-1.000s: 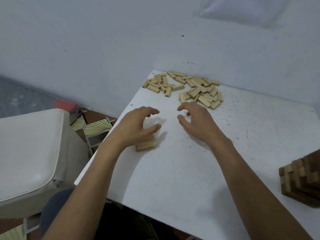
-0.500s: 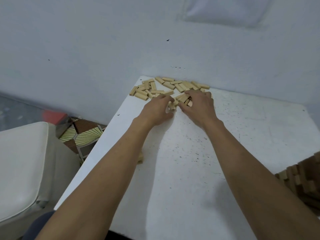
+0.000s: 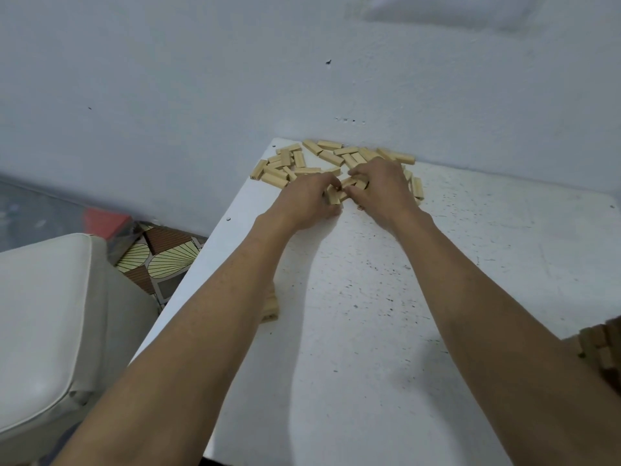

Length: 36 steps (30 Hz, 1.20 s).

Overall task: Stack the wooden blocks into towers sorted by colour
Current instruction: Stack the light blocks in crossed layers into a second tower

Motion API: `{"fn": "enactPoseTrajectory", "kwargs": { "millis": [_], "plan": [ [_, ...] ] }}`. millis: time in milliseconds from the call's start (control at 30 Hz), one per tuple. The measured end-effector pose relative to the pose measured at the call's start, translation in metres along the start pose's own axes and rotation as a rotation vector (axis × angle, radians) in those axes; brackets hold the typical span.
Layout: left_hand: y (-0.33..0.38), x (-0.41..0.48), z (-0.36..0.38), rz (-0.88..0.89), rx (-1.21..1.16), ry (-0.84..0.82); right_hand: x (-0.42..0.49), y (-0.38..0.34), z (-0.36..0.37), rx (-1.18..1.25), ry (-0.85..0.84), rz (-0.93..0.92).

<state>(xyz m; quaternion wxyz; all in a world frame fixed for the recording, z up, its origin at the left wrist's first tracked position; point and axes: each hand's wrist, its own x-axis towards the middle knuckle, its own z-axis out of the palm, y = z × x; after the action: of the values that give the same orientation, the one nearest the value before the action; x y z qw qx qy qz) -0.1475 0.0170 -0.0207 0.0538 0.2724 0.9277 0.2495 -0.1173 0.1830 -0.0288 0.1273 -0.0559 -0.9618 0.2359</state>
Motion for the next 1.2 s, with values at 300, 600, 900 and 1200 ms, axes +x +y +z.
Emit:
{"fn": "enactPoseTrajectory", "kwargs": {
  "millis": [300, 600, 900, 1200],
  "plan": [
    [-0.002, -0.007, -0.005, -0.011, -0.042, -0.005, 0.008, 0.0, 0.0, -0.062, -0.089, -0.077],
    [-0.001, -0.034, -0.021, 0.017, -0.051, 0.023, -0.032, -0.013, -0.017, 0.039, 0.029, -0.19],
    [0.035, -0.097, -0.023, 0.056, 0.014, -0.142, -0.124, -0.023, -0.039, 0.008, -0.292, -0.16],
    [0.044, -0.145, 0.008, 0.048, -0.006, -0.179, -0.179, -0.018, -0.05, 0.018, -0.381, -0.215]
  ]
}}
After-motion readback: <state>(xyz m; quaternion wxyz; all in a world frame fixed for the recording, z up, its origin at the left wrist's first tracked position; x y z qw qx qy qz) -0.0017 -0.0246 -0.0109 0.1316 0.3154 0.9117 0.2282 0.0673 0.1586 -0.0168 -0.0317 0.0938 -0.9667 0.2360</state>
